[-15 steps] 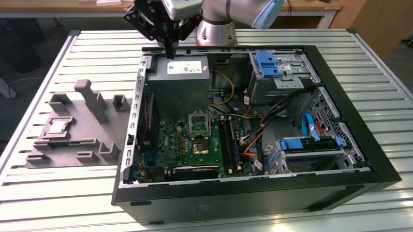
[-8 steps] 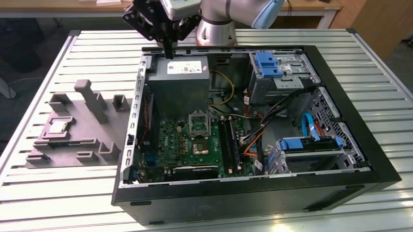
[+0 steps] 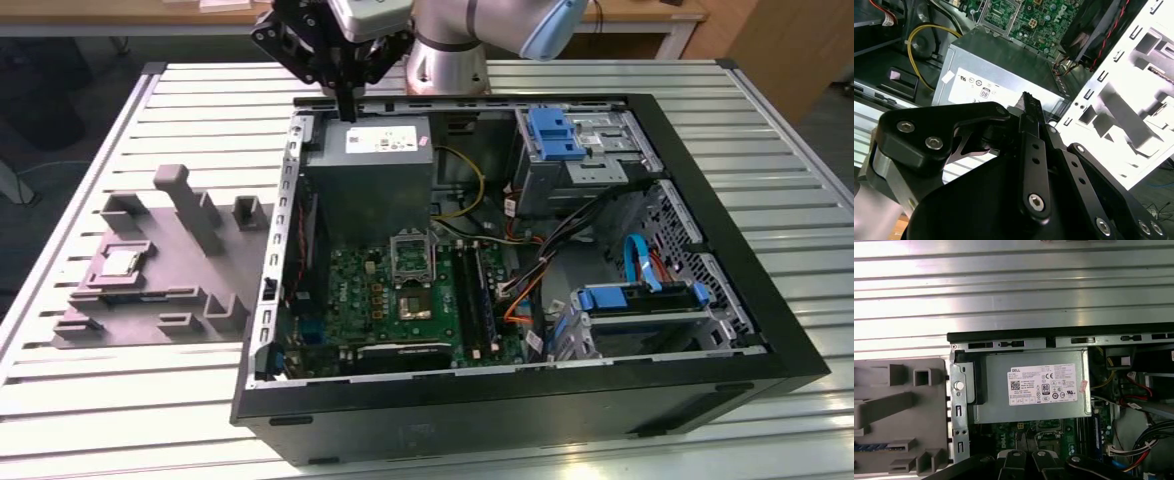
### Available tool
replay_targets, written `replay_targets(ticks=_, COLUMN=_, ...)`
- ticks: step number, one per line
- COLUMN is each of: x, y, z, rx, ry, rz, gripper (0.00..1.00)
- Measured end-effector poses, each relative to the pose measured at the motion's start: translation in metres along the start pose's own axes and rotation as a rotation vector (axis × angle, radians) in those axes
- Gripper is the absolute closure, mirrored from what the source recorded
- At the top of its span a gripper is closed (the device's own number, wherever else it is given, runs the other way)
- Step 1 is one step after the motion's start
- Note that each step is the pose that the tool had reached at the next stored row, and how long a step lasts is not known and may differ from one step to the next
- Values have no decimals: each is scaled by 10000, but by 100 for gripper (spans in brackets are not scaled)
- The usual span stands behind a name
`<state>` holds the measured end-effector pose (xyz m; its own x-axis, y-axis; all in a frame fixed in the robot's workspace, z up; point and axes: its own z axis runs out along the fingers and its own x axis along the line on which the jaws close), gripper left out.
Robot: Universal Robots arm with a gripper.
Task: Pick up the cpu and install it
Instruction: 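Reach for the cpu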
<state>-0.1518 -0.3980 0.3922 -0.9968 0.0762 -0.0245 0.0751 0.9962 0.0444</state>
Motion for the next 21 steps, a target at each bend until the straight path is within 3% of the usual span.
replay_targets(ticks=21, x=49, y=-4, z=0, rx=0, ry=0, rz=-1, gripper=89)
